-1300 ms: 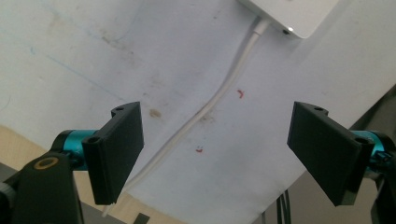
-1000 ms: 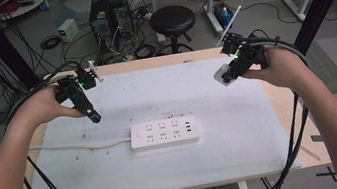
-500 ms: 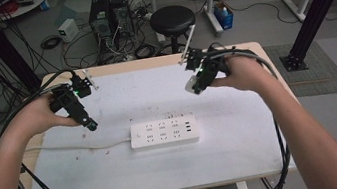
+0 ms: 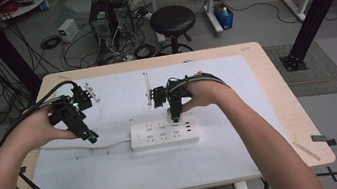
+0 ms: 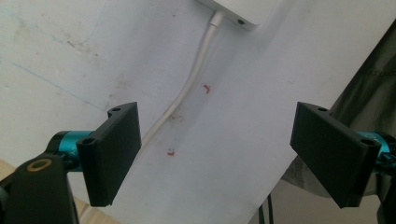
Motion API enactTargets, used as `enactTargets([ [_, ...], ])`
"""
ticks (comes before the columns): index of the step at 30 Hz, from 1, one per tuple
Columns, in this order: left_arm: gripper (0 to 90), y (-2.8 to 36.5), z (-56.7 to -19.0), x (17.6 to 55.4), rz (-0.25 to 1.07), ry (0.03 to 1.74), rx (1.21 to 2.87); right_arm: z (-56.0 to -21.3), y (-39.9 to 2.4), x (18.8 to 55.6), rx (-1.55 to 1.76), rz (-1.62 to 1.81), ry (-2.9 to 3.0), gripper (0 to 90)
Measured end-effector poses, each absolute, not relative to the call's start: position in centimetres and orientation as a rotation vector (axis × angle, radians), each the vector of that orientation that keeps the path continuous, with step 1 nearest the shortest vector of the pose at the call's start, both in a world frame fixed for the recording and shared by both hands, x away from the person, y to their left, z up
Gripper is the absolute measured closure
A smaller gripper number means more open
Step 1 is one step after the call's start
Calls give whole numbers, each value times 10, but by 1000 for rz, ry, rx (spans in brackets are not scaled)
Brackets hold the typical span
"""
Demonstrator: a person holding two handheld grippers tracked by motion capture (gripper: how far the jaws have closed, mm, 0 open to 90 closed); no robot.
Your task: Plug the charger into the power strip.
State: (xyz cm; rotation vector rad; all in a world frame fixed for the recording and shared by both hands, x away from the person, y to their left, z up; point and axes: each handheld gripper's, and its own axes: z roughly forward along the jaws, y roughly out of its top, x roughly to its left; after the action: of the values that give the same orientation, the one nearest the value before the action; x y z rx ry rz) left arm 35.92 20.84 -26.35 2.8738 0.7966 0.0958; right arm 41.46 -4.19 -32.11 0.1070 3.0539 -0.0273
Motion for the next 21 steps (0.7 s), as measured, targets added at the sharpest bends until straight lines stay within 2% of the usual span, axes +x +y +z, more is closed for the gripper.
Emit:
enactTargets([
  [12,163,207,-271,356,78,788,2864,-340,-33,417,2,-105,3057,622],
  [21,163,206,-278,360,62,792,2864,-341,-35,416,-81,-84,3048,626],
])
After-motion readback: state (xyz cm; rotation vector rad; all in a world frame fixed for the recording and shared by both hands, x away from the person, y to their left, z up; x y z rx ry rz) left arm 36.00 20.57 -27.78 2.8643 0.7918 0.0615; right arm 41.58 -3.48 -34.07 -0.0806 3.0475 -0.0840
